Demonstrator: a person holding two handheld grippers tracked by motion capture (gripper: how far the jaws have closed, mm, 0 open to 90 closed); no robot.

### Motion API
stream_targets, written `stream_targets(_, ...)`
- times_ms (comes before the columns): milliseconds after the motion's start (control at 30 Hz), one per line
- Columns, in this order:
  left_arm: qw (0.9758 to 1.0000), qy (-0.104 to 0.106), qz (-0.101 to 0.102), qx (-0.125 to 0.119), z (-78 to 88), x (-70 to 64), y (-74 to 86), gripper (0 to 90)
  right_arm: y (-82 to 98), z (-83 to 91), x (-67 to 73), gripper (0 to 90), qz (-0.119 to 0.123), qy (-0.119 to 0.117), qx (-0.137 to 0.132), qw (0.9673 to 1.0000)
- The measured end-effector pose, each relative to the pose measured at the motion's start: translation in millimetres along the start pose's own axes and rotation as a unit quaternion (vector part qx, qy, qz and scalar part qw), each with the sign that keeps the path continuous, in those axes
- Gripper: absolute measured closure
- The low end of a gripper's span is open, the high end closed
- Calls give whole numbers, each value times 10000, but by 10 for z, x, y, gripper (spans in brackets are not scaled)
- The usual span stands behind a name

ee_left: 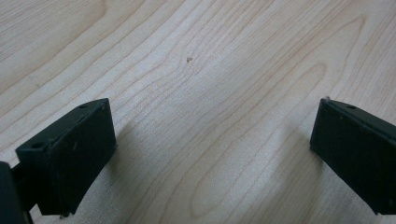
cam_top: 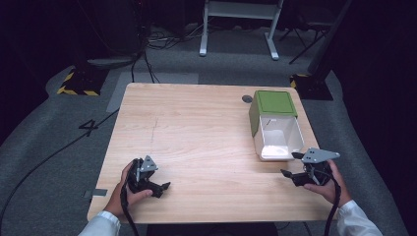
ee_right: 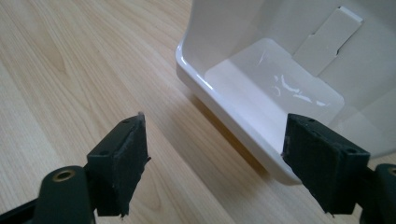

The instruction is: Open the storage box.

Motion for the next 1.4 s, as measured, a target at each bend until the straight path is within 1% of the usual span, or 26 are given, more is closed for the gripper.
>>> stream_targets(167,10000,0,3,-2,0,0,0,5,67,31,22,229,-10,32,2,10000)
stream_targets(367,10000,0,2,-1,0,0,0,4,241,21,34,231,-26,31,158,9999)
stream_targets(467,10000,-1,-1,2,0,0,0,5,319,11,22,231,-106,16,212,9997)
stream_targets(500,10000,-1,-1,2,0,0,0,5,319,11,22,231,-106,16,212,9997)
stream_targets(533,10000,-1,1,1,0,0,0,5,381,-2,10,231,-140,23,270,9995)
stream_targets(667,10000,-1,0,1,0,0,0,5,517,-24,-23,231,-234,60,377,9990)
stream_targets(800,10000,-1,2,-1,0,0,0,5,660,-43,-50,231,-370,83,497,9980)
stream_targets(967,10000,-1,3,-1,0,0,0,5,807,-53,-98,231,-637,125,539,9964)
stream_targets(1000,10000,-1,3,-1,0,0,0,5,807,-53,-98,231,-637,125,539,9964)
stream_targets(1067,10000,-1,3,1,0,0,0,5,872,-48,-126,232,-785,122,504,9956)
stream_targets(1233,10000,-2,0,0,0,0,0,5,962,-29,-172,224,-1092,123,438,9930)
stream_targets(1300,10000,-2,1,0,0,0,0,5,989,-20,-192,218,-1220,158,423,9915)
stream_targets(1333,10000,-2,1,0,0,0,0,5,989,-20,-192,218,-1220,158,423,9915)
stream_targets(1400,10000,-3,4,-4,0,0,0,5,1015,-10,-224,215,-1321,264,370,9902)
Point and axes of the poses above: each handheld gripper's, and its own axes: z roughly backward along the jaws, y roughly out of its underside, x roughly to its left, the point moved 9 cm from there along -z, roughly forward along the jaws, and after that the axes turned 10 degrees about y, right-handed, at the moved point
